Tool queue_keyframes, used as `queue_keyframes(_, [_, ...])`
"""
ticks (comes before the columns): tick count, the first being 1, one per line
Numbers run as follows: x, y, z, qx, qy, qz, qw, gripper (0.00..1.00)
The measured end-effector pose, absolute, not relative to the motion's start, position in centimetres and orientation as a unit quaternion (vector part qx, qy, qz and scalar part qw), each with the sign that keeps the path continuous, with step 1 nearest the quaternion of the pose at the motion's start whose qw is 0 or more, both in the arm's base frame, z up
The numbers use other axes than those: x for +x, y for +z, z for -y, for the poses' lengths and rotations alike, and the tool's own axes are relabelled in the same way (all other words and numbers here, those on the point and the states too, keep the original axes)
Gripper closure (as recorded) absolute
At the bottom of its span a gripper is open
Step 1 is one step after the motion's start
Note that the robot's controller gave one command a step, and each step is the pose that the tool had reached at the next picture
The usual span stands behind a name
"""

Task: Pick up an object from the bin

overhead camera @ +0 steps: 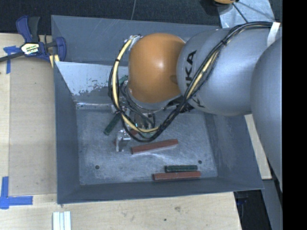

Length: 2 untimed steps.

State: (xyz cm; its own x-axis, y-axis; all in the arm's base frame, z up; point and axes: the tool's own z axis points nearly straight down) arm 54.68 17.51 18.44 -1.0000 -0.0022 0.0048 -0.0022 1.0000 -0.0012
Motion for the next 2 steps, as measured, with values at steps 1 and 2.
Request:
queue_keyframes(1, [54.9, 18.8, -17.5, 0.000, -0.001, 1.000, -0.001, 0.00])
queue_keyframes(2, [56.5, 17.4, -16.7, 0.031, -0.001, 1.000, -0.004, 0.00])
